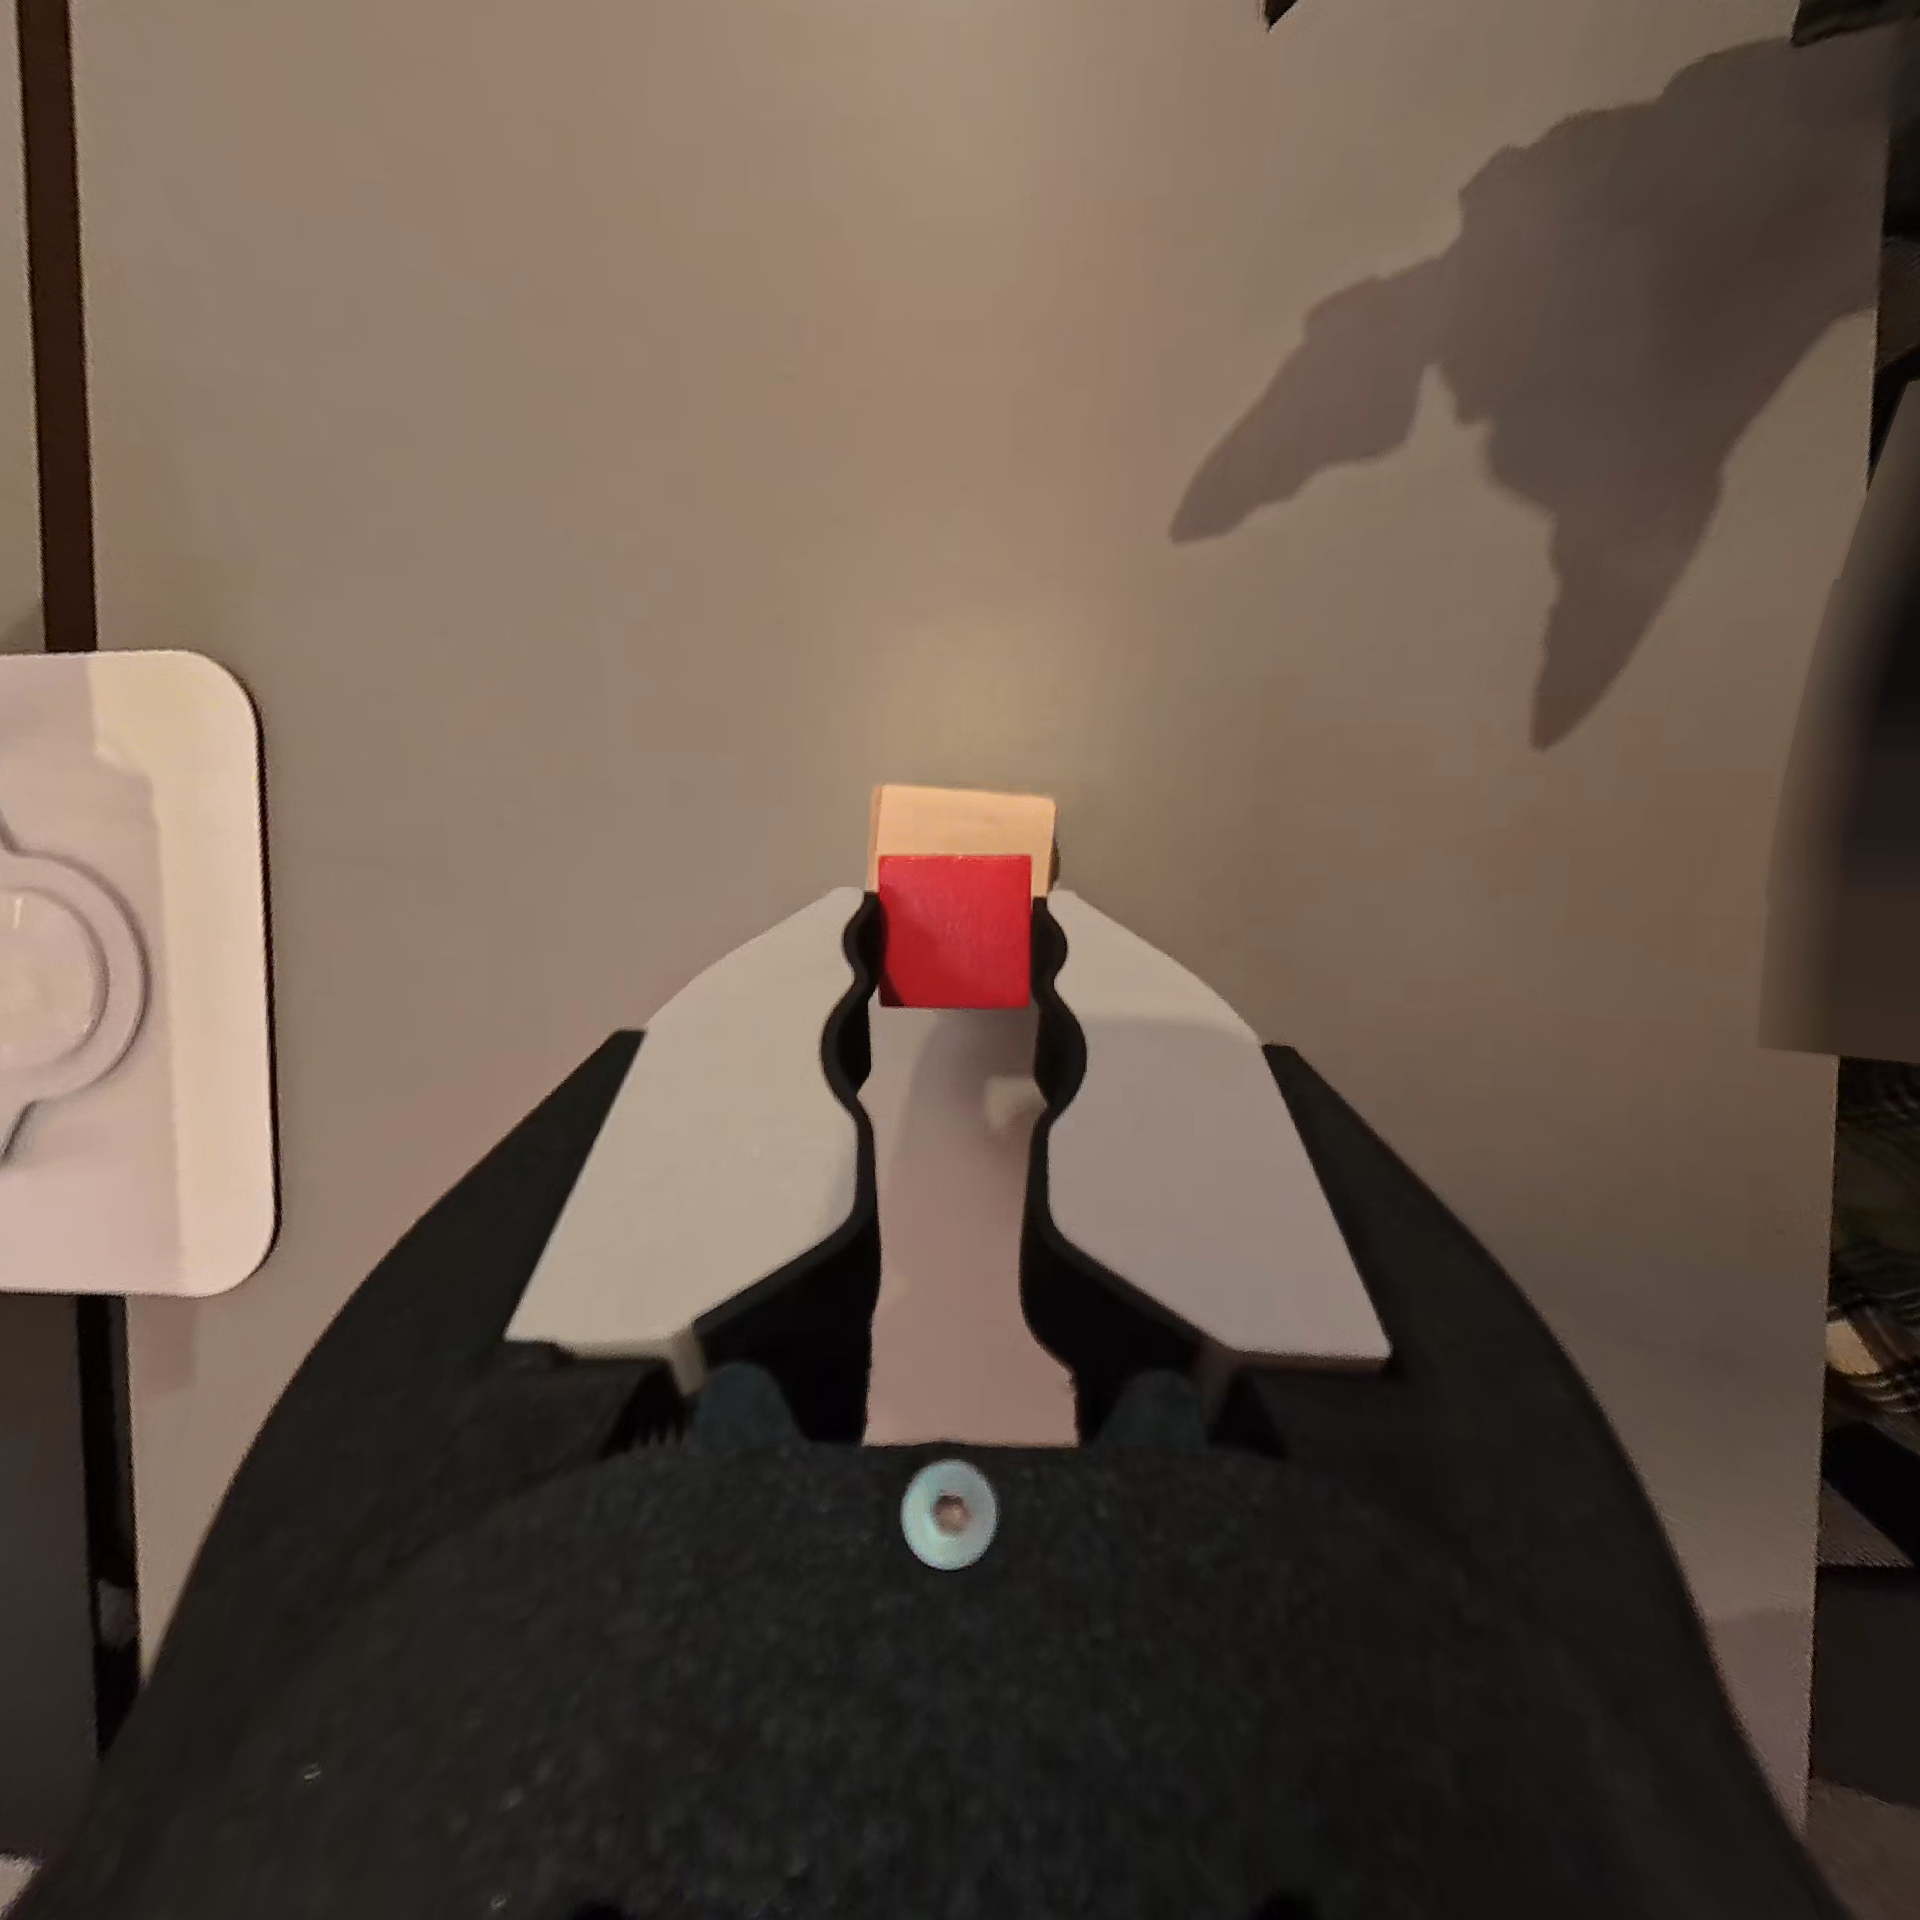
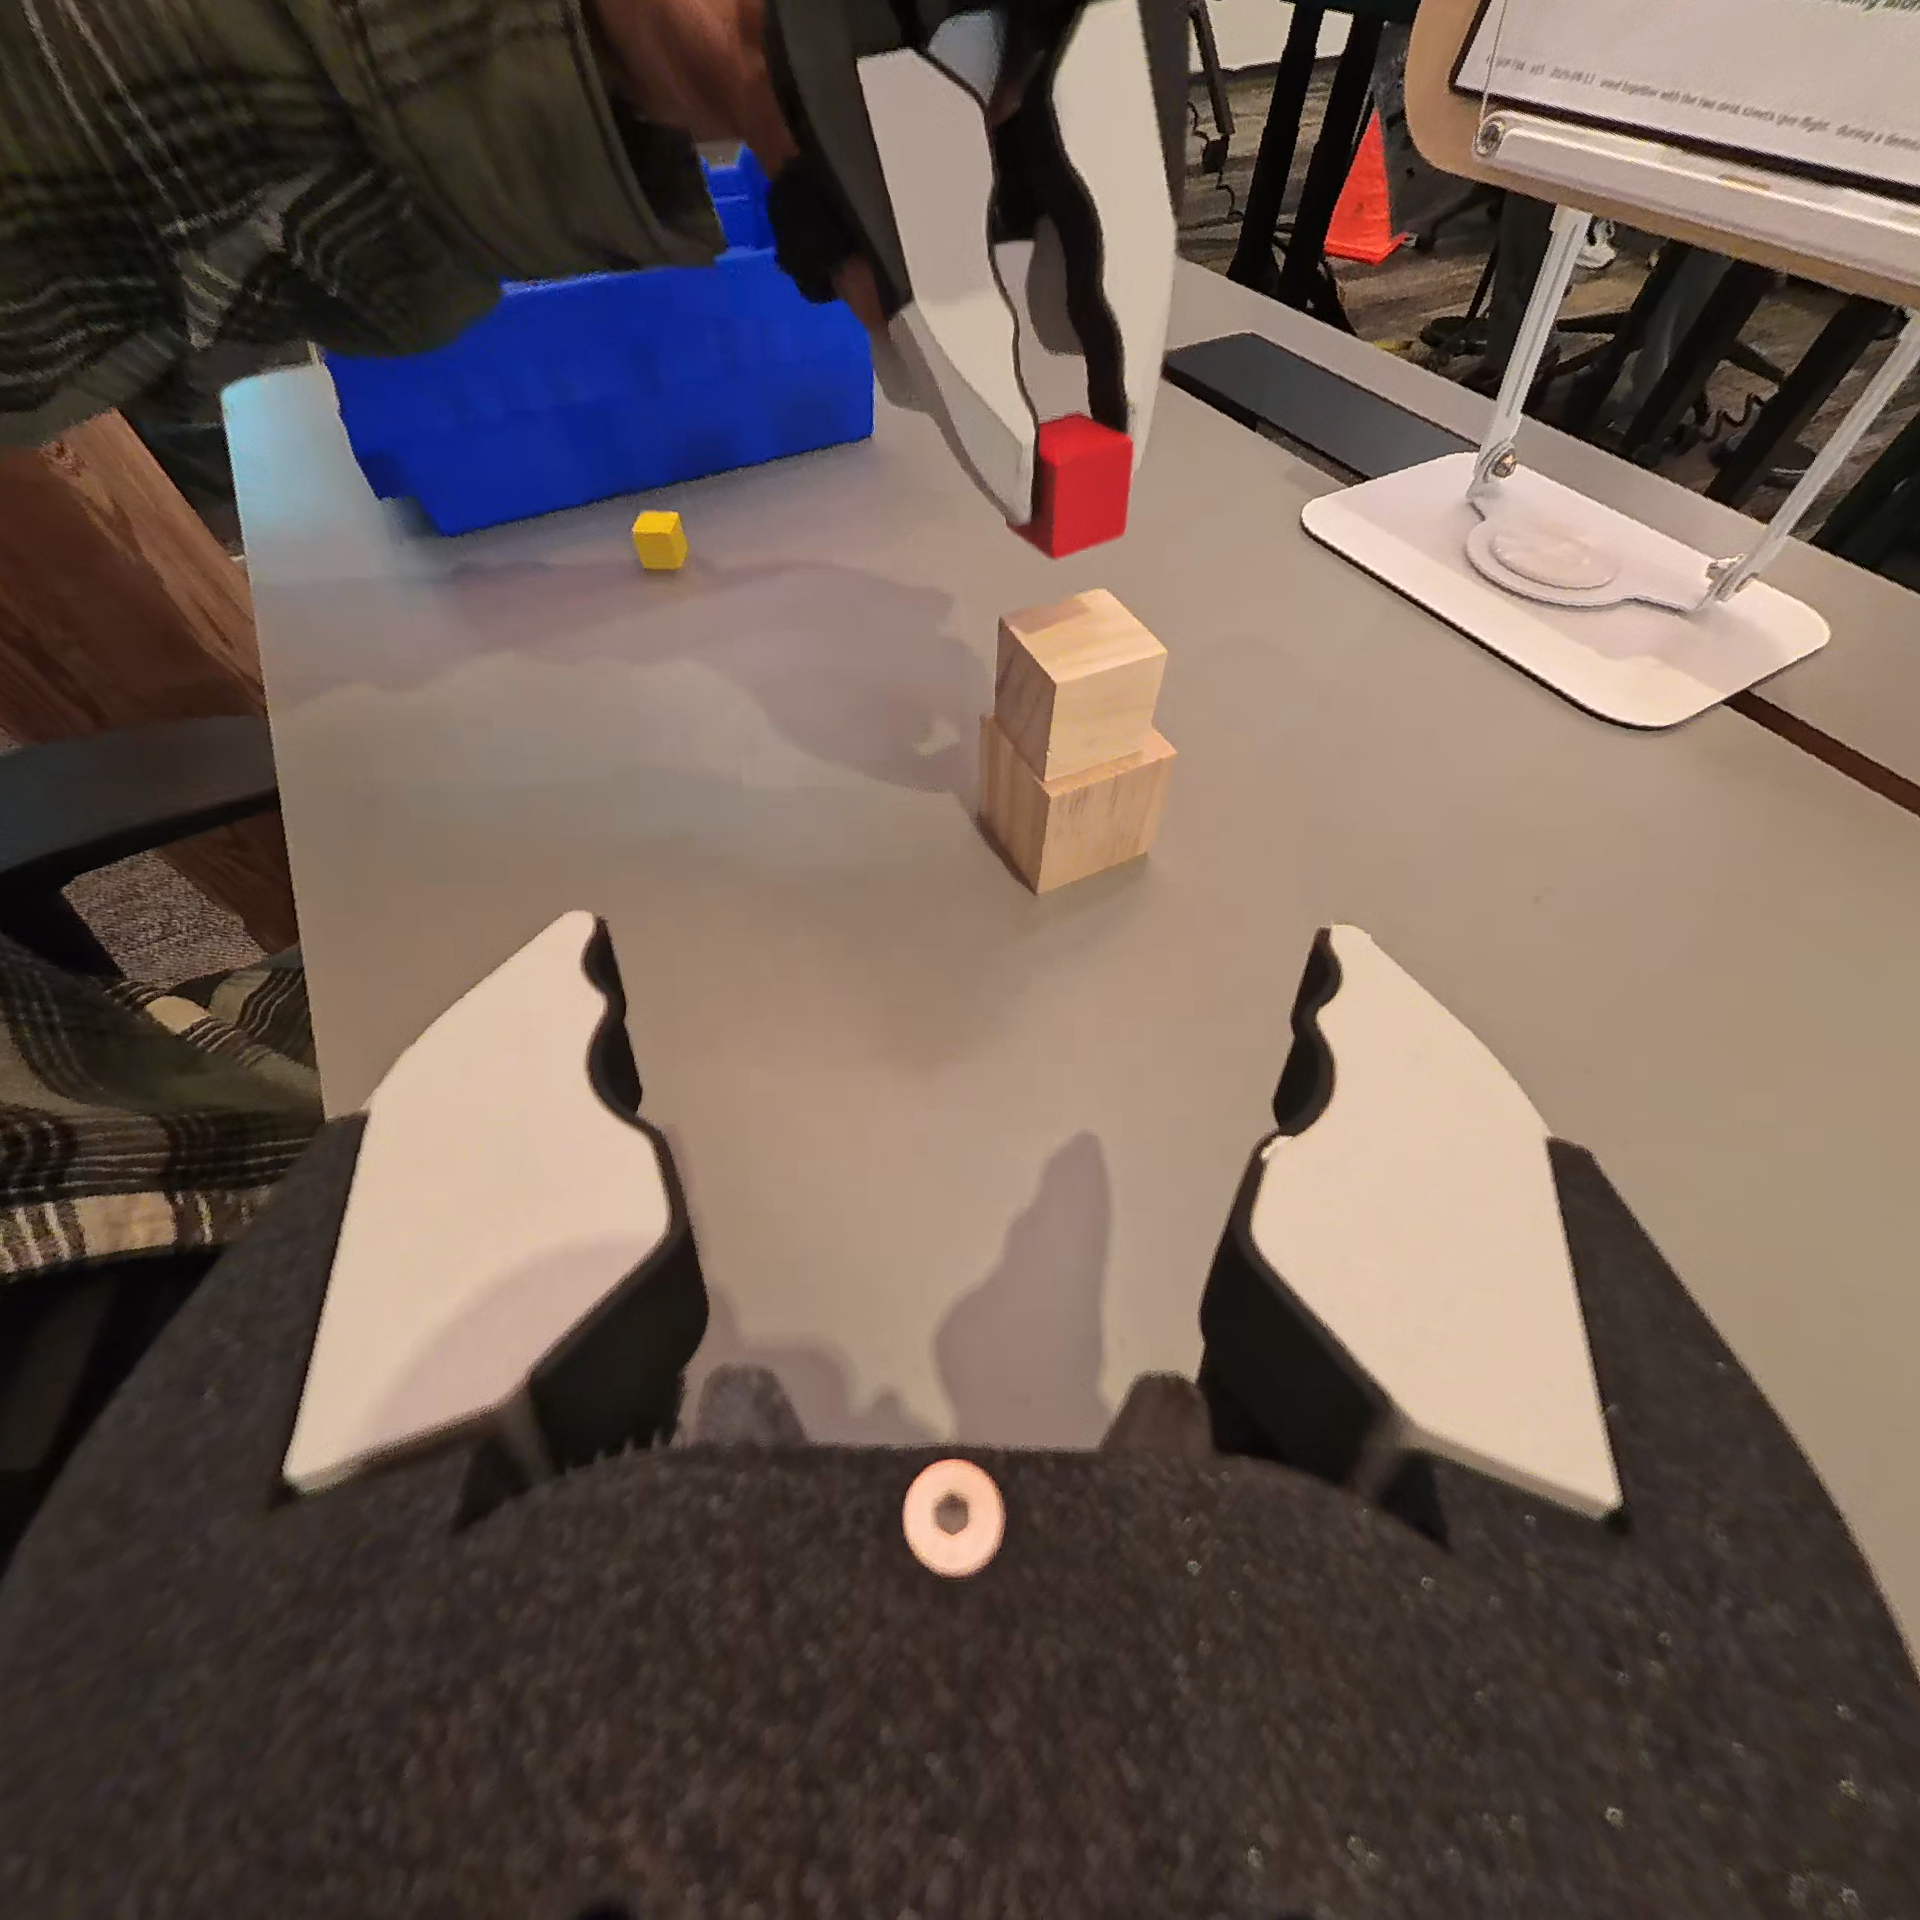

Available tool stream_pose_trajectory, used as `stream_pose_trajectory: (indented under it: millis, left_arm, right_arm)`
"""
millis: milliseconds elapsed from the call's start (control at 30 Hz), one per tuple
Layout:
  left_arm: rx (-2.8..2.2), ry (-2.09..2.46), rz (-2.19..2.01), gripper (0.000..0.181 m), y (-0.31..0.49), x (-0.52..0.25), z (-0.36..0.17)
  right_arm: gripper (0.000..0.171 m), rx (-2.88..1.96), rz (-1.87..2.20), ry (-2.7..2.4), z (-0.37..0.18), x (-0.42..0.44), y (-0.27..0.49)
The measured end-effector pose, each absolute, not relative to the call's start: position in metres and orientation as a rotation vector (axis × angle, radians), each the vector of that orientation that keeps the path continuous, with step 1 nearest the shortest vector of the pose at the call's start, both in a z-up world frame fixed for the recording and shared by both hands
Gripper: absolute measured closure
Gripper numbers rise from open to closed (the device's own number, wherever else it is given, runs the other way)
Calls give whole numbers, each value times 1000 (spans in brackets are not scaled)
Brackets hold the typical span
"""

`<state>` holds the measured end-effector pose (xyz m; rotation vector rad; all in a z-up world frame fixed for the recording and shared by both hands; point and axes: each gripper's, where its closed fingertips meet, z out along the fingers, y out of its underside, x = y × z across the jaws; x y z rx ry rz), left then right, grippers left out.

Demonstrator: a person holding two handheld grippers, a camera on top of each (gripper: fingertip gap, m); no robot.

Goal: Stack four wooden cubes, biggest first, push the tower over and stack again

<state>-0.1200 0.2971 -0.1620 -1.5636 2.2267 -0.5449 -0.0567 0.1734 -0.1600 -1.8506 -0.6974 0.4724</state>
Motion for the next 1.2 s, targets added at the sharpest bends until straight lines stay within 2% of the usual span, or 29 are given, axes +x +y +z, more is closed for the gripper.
stream_pose_trajectory:
  millis: [1067,1200]
  left_arm:
    - [-1529,2312,-586,154,292,-107,-186]
    - [-1556,2272,-563,130,296,-111,-182]
  right_arm:
    - [51,-1838,481,-687,-157,-53,172]
    - [50,-1835,483,-682,-156,-52,172]
